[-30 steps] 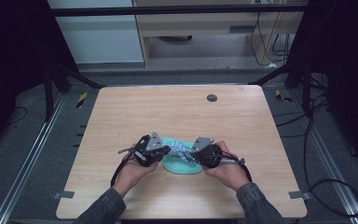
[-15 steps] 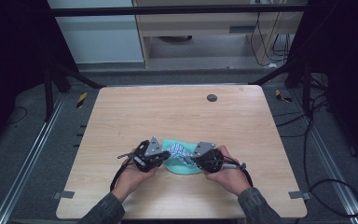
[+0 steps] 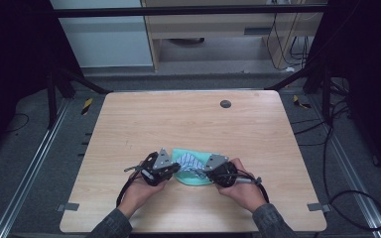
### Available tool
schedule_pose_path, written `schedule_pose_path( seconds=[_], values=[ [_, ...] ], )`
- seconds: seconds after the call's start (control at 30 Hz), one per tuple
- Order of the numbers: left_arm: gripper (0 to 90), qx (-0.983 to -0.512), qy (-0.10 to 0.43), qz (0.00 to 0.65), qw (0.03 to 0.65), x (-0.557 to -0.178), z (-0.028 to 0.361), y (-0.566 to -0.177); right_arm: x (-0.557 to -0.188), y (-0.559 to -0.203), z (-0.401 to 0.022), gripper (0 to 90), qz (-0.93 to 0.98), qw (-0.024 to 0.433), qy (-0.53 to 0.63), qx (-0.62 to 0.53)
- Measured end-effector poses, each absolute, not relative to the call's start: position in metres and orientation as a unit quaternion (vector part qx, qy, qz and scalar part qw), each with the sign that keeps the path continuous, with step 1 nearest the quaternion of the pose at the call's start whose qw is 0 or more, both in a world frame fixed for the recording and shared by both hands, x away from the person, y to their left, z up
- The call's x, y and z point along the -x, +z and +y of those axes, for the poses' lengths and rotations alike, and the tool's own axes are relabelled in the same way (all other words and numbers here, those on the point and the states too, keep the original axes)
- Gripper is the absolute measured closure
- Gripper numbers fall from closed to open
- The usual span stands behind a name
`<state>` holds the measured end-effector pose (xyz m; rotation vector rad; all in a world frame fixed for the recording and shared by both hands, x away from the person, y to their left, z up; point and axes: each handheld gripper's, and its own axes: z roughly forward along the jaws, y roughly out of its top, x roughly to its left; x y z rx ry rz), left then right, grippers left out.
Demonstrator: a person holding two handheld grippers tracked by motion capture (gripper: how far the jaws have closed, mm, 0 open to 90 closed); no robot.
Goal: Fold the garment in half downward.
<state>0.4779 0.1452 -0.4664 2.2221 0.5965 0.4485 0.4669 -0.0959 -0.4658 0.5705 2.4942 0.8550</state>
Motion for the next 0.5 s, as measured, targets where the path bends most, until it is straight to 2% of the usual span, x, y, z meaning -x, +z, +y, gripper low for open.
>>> schedule_pose_path(
  seconds=[0.5],
  values=[
    [83.8, -0.871, 0.171, 0.239, 0.394, -0.4720, 0.1481, -0.4710, -0.4607, -0.4668, -0.0939, 81.0, 0.907, 0.223, 0.295, -0.201]
  ],
)
